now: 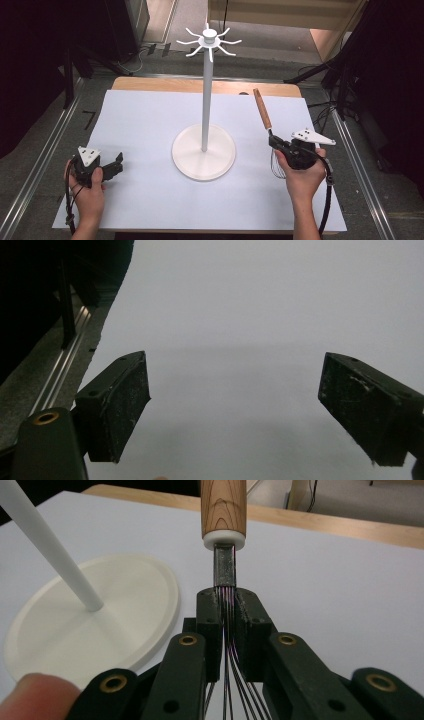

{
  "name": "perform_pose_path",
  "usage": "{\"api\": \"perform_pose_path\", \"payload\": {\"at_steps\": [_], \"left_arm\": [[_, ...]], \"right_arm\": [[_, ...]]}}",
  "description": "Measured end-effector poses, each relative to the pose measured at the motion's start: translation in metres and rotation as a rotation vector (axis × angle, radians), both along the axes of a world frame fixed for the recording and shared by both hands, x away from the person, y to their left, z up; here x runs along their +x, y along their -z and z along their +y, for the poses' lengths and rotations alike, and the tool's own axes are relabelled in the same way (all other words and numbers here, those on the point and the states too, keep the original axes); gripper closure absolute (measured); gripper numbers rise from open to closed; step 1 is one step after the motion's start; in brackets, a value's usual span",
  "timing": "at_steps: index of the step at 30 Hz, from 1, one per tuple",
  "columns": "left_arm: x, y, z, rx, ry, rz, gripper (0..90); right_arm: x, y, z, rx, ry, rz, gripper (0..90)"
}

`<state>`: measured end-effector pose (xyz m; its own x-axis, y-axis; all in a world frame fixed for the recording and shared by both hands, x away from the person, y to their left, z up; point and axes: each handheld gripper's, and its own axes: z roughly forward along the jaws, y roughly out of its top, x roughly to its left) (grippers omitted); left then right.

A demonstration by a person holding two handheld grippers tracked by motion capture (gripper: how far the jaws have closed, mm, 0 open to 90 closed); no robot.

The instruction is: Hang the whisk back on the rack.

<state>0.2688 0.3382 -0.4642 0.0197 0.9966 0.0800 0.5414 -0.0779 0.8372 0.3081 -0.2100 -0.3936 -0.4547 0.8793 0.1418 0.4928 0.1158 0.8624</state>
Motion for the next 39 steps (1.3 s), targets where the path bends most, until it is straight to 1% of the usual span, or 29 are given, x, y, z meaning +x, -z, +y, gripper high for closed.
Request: {"api": "perform_pose_path", "payload": {"at_steps": [1,2,3,7,8,9,10,11,13,14,15,22,23,25,27,32,33,38,39], "left_arm": [[0.0,0.0,0.0,0.0,0.0,0.0,13.9],[0.0,0.0,0.0,0.0,0.0,0.0,13.9],[0.0,0.0,0.0,0.0,0.0,0.0,13.9],[0.0,0.0,0.0,-0.001,0.0,-0.001,13.9],[0.0,0.0,0.0,-0.001,-0.001,-0.001,14.0],[0.0,0.0,0.0,-0.004,-0.001,-0.001,13.9],[0.0,0.0,0.0,-0.004,-0.001,-0.001,13.9],[0.0,0.0,0.0,-0.005,0.0,-0.001,13.9],[0.0,0.0,0.0,-0.005,0.0,0.0,14.0],[0.0,0.0,0.0,-0.005,0.0,0.001,14.0],[0.0,0.0,0.0,-0.006,0.0,0.001,14.0],[0.0,0.0,0.0,-0.006,-0.002,0.002,13.9],[0.0,0.0,0.0,-0.007,-0.002,0.002,13.9],[0.0,0.0,0.001,-0.007,-0.001,0.002,13.9],[0.0,0.0,0.001,-0.007,-0.002,0.003,14.0],[0.0,0.0,0.0,-0.008,-0.002,0.004,14.0],[0.0,0.0,0.0,-0.008,-0.002,0.004,14.0],[0.0,0.0,0.0,-0.007,-0.002,0.005,14.0],[0.0,0.0,0.0,-0.007,-0.002,0.003,13.9]], "right_arm": [[-0.002,-0.001,0.001,-0.002,0.002,-0.01,84.1],[-0.005,-0.003,0.003,0.007,0.003,-0.031,84.1],[-0.005,-0.003,0.003,0.007,0.003,-0.031,84.1],[-0.011,-0.008,0.006,0.032,0.001,-0.073,84.1],[-0.012,-0.009,0.006,0.037,-0.005,-0.091,84.1],[-0.016,-0.012,0.008,0.042,-0.008,-0.122,84.1],[-0.018,-0.013,0.009,0.049,-0.006,-0.133,84.1],[-0.018,-0.013,0.009,0.049,-0.006,-0.133,84.1],[-0.021,-0.016,0.01,0.058,-0.013,-0.161,84.1],[-0.024,-0.019,0.011,0.072,-0.018,-0.179,84.1],[-0.024,-0.019,0.011,0.072,-0.018,-0.179,84.1],[-0.034,-0.029,0.017,0.115,-0.025,-0.253,84.1],[-0.034,-0.029,0.017,0.115,-0.025,-0.253,84.1],[-0.037,-0.032,0.019,0.126,-0.026,-0.28,84.2],[-0.038,-0.033,0.019,0.129,-0.031,-0.288,84.2],[-0.044,-0.041,0.021,0.153,-0.036,-0.328,84.2],[-0.044,-0.041,0.021,0.153,-0.036,-0.328,84.2],[-0.047,-0.047,0.024,0.152,-0.045,-0.364,84.2],[-0.048,-0.048,0.024,0.158,-0.046,-0.363,84.2]]}}
